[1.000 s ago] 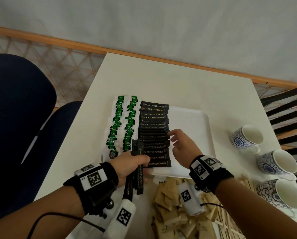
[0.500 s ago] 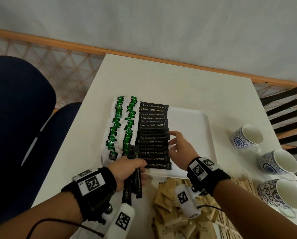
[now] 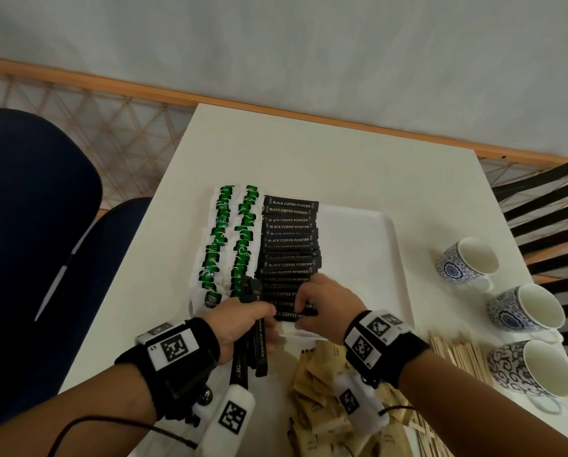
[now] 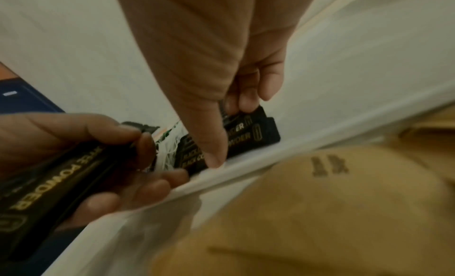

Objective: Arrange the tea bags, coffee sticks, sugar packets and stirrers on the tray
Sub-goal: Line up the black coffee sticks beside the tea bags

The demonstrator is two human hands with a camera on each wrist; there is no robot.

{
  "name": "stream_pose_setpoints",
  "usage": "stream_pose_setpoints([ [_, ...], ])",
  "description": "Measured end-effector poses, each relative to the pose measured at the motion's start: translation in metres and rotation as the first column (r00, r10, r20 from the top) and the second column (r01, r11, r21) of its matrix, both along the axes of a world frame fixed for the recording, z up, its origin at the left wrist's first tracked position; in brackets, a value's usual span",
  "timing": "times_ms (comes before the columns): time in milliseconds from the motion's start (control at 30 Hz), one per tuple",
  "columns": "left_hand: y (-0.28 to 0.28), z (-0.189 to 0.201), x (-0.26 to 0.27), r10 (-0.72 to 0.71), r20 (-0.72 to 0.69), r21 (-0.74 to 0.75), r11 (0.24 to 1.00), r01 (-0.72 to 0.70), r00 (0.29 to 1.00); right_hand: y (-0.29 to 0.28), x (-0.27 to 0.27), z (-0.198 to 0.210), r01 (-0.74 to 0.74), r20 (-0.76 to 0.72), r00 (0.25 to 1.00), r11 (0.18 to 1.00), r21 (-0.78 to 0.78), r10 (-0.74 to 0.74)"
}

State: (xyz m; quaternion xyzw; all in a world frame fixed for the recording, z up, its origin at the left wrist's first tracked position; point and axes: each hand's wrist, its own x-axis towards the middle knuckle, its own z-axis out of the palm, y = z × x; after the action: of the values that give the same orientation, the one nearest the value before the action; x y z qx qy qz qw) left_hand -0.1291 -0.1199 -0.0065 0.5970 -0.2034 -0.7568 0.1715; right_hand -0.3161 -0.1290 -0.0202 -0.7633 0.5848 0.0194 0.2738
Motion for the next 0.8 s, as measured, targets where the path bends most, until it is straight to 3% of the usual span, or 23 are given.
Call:
stream_pose_setpoints([
  [167, -0.003, 0.005, 0.006, -0.049, -0.016, 0.003, 0.999, 0.049, 0.999, -0.004, 0.012, -0.008, -0.035, 0.010, 0.999, 0.999, -0.007, 0.035],
  [367, -0.014, 0.013, 0.012, 0.006, -0.055, 0.019, 1.000, -0.005, 0.998, -0.010, 0.018, -0.013, -0.017, 0.013, 1.000, 0.999, -0.031, 0.018],
  [500, -0.016, 0.017, 0.010, 0.017, -0.066, -0.059, 0.998, -0.021, 0.998, -0.012, 0.017, -0.002, 0.049, 0.138, 0.990, 0.997, -0.060, -0.040],
  [633, -0.016, 0.015, 0.007, 0.061, -0.111, -0.140, 0.987, -0.076, 0.992, -0.007, 0.021, 0.009, 0.195, 0.429, 0.869, 0.967, 0.163, -0.247],
  [800, -0.017, 0.016, 0.002, 0.137, -0.129, -0.114, 0.982, -0.151, 0.982, -0.004, 0.022, 0.016, 0.162, 0.479, 0.829, 0.944, 0.289, -0.289],
])
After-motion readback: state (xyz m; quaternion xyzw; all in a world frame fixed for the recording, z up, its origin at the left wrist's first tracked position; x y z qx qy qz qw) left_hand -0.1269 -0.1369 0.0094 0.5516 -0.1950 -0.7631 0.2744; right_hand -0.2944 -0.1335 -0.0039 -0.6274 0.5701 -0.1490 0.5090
